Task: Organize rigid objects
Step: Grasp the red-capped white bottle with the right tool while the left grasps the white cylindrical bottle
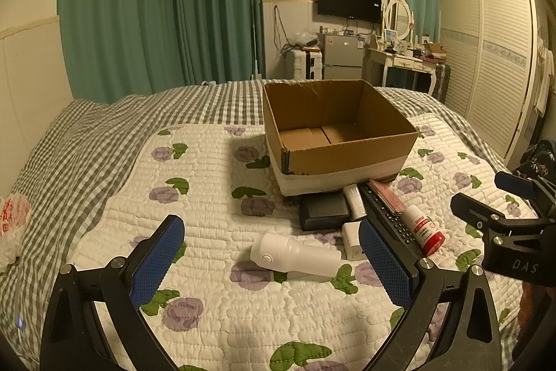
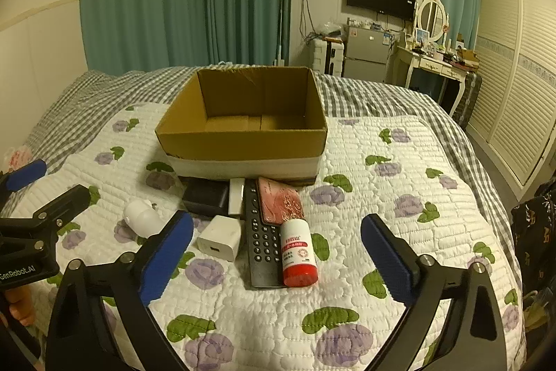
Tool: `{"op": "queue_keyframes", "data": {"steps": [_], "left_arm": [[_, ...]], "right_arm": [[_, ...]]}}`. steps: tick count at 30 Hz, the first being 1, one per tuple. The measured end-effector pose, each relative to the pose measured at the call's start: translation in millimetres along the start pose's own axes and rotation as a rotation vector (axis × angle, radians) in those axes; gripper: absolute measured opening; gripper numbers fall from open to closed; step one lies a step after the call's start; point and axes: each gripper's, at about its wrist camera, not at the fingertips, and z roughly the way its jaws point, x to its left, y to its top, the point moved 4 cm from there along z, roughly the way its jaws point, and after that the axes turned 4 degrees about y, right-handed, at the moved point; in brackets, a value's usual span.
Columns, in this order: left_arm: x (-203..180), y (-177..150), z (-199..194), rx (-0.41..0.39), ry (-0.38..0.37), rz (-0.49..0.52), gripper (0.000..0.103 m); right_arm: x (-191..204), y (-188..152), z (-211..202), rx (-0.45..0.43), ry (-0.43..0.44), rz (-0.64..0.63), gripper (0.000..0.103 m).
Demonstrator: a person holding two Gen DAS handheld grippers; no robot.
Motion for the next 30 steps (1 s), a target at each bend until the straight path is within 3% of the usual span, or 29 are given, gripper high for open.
{"op": "queue_keyframes", "data": {"steps": [3,9,16,18,23,26,30], "left_arm": [[3,-6,8,0.023,0.016,-0.002,0.103],[1,-19,28,0.083,0.089,0.027,0.102],[-7,-36,48,0.153,0.093,0.055,0.102],[-8,-40,53,0.172,0.092,0.061,0.101],[-7,-44,65,0.225,0.084,0.043,0.1],[-15,-40,74,0.25,0.059,0.027,0.099],[-26,-36,94,0.298,0.042,-0.025,0.099]], "right_arm": [[-9,-4,9,0.037,-0.01,0.006,0.09],[-25,-28,45,0.169,-0.037,0.022,0.085],[-36,-41,84,0.263,-0.033,0.047,0.077],[-33,-41,95,0.285,-0.018,0.043,0.066],[-41,-39,121,0.31,0.025,0.123,0.058],[-40,-36,133,0.338,0.02,0.112,0.037],[-39,-35,134,0.324,0.003,0.095,0.037]]}}
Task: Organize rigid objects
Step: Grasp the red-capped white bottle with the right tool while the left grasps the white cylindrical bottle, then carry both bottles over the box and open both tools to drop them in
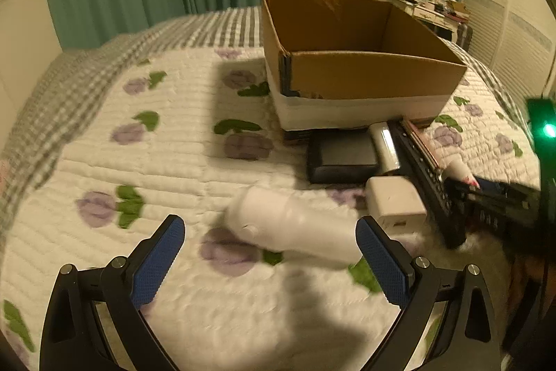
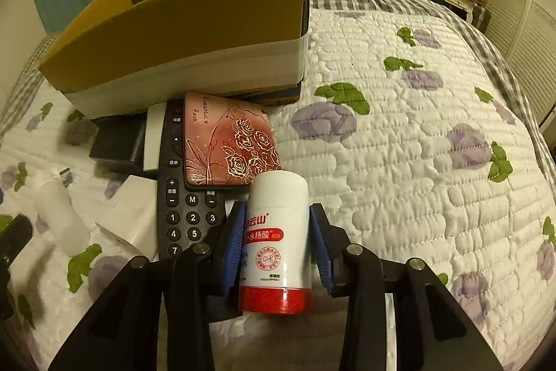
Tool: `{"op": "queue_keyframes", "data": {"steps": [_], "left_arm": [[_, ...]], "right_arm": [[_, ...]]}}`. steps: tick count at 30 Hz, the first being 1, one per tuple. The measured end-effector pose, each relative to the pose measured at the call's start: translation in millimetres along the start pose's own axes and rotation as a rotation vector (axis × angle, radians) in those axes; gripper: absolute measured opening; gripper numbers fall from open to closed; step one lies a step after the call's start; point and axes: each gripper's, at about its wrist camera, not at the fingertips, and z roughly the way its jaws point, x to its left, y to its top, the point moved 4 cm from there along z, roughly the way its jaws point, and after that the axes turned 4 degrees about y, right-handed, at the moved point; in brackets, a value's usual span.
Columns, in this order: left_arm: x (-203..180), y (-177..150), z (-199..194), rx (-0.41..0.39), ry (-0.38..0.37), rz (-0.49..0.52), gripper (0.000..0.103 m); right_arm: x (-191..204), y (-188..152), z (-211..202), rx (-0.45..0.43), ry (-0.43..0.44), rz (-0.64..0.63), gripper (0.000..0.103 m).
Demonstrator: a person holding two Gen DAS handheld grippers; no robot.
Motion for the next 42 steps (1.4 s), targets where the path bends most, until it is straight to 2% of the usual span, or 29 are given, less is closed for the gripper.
{"op": "queue_keyframes", "data": {"steps": [3,6,8,10,13,16,20,24,31,37,40,42], "left_arm": [[-3,5,21,0.085,-0.003,-0.095,0.099],[-5,0,50,0.218,-0.002,-0.188,0.099],[-4,-2,56,0.241,0.003,-0.207,0.095],[-4,0,49,0.22,-0.007,-0.196,0.079],[-4,4,36,0.19,-0.032,-0.169,0.066],[-1,11,14,0.161,-0.075,-0.154,0.056],[-7,12,-12,0.116,-0.097,-0.071,0.054],[-8,11,-33,0.074,-0.105,-0.06,0.053],[0,50,-76,-0.055,-0.119,-0.043,0.053],[-3,108,-90,-0.151,-0.121,0.015,0.053],[-10,138,-85,-0.194,-0.104,0.058,0.053],[-18,159,-71,-0.195,-0.074,0.086,0.053]], "right_arm": [[-2,0,0,-0.005,0.014,0.012,0.037],[-3,0,0,-0.009,0.012,0.01,0.037],[-6,1,2,-0.014,0.014,0.011,0.037],[-5,0,-1,-0.024,0.019,0.011,0.036],[-3,-1,-9,-0.042,0.012,-0.002,0.036],[3,3,-25,-0.077,0.005,-0.028,0.036],[12,8,-47,-0.114,0.002,-0.046,0.036],[19,9,-62,-0.135,0.018,-0.043,0.036],[33,26,-100,-0.214,0.068,-0.06,0.036],[40,82,-129,-0.297,0.13,-0.083,0.036],[41,113,-132,-0.325,0.146,-0.103,0.036],[43,136,-127,-0.342,0.147,-0.121,0.036]]}}
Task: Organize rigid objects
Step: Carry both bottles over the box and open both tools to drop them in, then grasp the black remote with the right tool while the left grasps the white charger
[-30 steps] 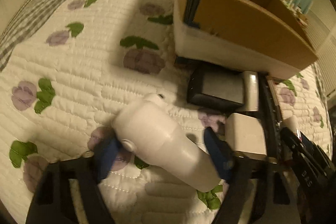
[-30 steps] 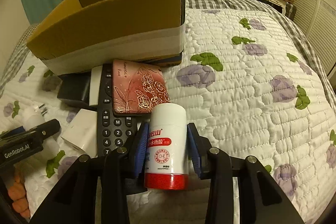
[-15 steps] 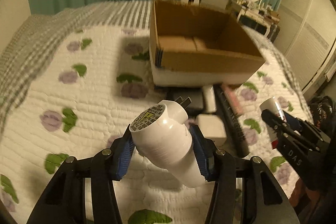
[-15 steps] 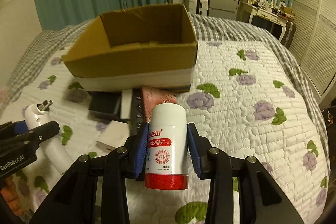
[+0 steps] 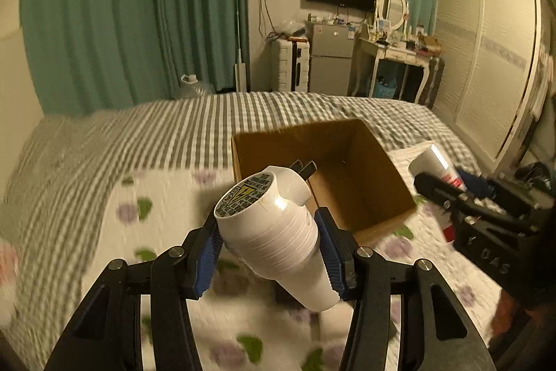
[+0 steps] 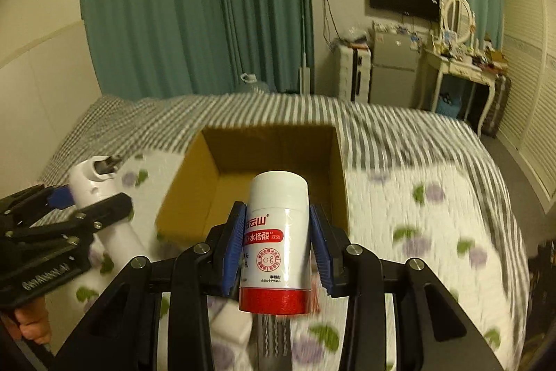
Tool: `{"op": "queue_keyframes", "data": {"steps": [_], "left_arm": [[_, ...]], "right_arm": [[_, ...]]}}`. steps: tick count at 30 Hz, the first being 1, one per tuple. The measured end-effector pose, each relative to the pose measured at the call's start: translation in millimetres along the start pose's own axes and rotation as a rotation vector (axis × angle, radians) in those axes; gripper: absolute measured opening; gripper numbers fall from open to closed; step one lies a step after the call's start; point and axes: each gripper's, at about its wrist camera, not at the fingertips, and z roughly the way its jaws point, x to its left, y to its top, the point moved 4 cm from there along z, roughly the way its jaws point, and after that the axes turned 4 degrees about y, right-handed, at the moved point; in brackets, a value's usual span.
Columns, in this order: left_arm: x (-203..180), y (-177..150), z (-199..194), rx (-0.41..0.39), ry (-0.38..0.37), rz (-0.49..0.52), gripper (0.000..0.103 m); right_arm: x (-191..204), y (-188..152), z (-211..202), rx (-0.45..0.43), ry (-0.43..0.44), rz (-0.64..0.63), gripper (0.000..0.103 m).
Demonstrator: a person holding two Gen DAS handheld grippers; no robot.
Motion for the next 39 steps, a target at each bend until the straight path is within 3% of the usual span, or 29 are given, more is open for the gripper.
{"op": "queue_keyframes", "data": {"steps": [4,10,17,19,20,21,23,27,32,39], "left_arm": [[-11,15,43,0.021,0.0,0.028,0.053],[-23,12,108,0.076,-0.006,0.064,0.053],[-29,-2,128,0.086,-0.03,0.087,0.056],[-29,-2,125,0.086,-0.011,0.088,0.063],[-29,-1,120,0.082,-0.004,0.091,0.063],[-31,0,114,0.073,-0.004,0.093,0.063],[-29,2,98,0.055,0.004,0.088,0.063],[-20,6,58,0.018,0.008,0.044,0.064],[-12,1,-4,-0.059,0.005,0.005,0.067],[1,-26,-75,-0.131,0.018,-0.019,0.067]], "right_arm": [[-10,18,35,-0.001,0.0,-0.023,0.036],[-31,2,98,0.048,0.007,0.012,0.036],[-35,-14,116,0.042,0.053,0.048,0.036],[-37,-13,110,0.033,0.052,0.051,0.037],[-37,-11,104,0.023,0.047,0.051,0.044],[-39,-8,95,0.01,0.032,0.053,0.061],[-42,-3,74,-0.015,0.014,0.057,0.07],[-43,7,31,-0.022,-0.03,0.026,0.071],[-34,12,-33,-0.032,-0.088,-0.027,0.081],[-5,-15,-77,-0.018,-0.108,-0.075,0.083]]}}
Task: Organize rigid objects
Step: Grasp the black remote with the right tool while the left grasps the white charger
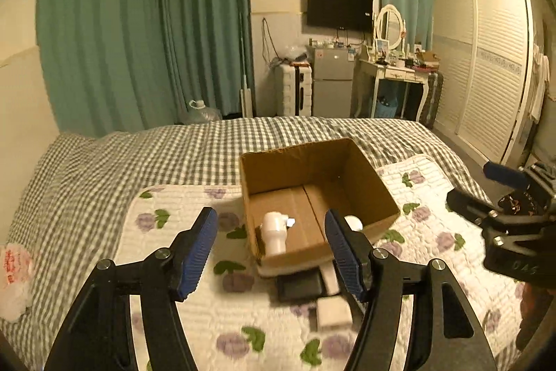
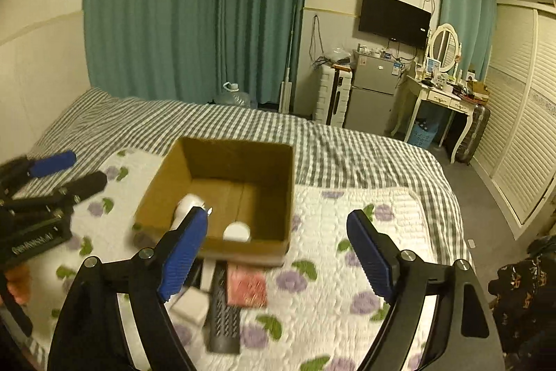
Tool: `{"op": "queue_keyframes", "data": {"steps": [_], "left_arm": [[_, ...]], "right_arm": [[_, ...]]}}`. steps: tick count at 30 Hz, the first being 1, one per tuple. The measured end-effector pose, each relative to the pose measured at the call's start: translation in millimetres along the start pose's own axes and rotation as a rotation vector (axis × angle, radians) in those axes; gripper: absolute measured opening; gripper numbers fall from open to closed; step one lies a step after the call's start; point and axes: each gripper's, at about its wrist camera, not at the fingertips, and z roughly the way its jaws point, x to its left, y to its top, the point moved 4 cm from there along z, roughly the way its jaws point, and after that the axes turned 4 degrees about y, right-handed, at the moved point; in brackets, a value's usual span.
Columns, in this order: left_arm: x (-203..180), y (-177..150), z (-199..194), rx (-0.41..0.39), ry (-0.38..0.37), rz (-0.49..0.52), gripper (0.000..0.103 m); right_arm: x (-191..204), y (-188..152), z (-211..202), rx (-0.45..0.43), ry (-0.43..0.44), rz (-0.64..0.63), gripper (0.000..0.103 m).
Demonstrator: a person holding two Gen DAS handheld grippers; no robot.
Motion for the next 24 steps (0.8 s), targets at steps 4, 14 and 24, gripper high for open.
{"op": "queue_keyframes", "data": {"steps": [4,14,24], "left_arm": [[8,-24,-15,0.004,-0.017,-0.032,0.067],[9,-107,32,0.141,-0.004,-0.03,0.067],[6,-148,84,0.251,-0.009,-0.063,0.067]], "right_arm": [[14,-26,-4,0.023,0.005,0.014,0.083],[23,-123,64,0.236,0.028,0.058,0.083],[39,-166,136,0.391,0.068,-0.005,0.053]]}}
